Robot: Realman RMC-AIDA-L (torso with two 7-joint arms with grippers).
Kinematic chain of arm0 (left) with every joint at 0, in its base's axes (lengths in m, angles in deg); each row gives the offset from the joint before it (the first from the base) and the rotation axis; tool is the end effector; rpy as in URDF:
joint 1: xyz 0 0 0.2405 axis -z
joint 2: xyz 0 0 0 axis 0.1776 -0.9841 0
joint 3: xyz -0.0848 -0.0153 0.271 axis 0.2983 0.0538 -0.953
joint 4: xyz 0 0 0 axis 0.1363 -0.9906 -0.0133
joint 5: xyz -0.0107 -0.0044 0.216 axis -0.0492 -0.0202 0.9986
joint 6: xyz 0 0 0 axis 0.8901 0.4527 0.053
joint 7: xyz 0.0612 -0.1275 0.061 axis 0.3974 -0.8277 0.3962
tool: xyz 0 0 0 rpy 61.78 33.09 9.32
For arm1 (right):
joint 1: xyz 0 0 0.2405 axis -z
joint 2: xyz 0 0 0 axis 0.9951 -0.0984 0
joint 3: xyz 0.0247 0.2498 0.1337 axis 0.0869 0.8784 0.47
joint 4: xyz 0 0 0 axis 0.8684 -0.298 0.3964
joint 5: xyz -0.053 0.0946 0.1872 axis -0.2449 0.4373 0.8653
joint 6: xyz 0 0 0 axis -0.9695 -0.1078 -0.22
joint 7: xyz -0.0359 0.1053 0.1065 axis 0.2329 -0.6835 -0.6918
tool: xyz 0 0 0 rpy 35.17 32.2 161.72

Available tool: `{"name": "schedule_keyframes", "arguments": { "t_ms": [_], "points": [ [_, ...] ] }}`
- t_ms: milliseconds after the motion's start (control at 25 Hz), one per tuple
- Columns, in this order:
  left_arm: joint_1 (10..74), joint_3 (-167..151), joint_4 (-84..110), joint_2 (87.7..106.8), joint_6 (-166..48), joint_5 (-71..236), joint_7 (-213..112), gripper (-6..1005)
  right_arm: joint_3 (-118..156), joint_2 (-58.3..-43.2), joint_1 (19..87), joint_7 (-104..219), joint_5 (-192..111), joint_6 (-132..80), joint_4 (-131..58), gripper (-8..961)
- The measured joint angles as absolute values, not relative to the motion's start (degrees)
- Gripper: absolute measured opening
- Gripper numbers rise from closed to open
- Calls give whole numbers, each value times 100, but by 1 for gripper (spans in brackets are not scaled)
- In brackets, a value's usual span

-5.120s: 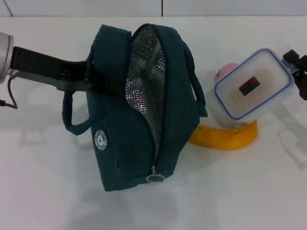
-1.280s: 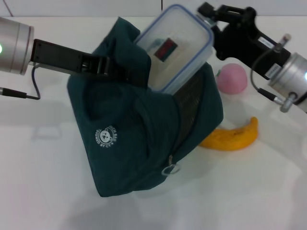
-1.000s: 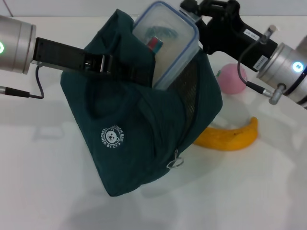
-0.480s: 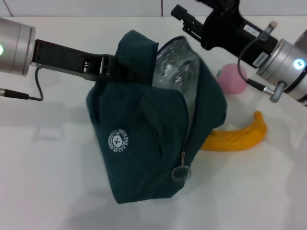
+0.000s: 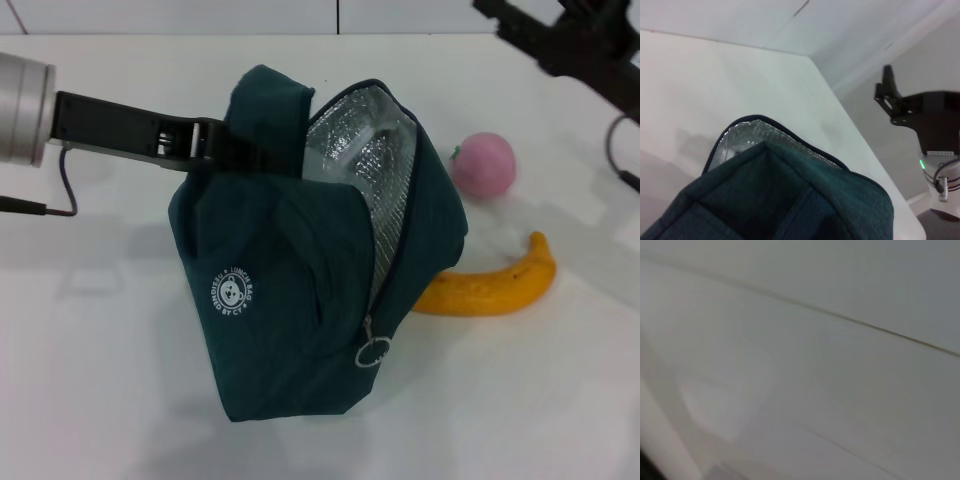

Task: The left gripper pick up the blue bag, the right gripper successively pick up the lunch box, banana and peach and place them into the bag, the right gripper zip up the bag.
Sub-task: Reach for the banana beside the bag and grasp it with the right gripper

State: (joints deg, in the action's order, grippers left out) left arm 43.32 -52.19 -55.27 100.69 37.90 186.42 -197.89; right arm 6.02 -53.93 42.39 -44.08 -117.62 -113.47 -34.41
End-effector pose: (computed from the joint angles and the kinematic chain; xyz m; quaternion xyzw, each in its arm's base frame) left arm -0.1879 0.3575 0.0401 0.8617 0.4810 0.1613 0.0097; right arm 0.2113 0.3896 -0.0070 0.6573 -0.4661 -0.5913 0.0326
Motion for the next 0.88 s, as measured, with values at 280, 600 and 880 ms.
{"name": "schedule_keyframes", "arguments": {
  "t_ms": [280,600,880],
  "points": [
    [4186,-4993,-5212,10089,3795,18369,-19358,37,-41,-5328,4662,-3576,-11778,-11563,-2177,863],
    [3969,-4982,-5169,10147,3782,18205,-18481,37,-2180,-5058,4891,-3188,-12077,-10892,-648,879],
    [3962,-4979,-5164,10165,3788,18202,-18492,37,-2933,-4904,4628,-3571,-13229,-10756,500,875]
  ]
}}
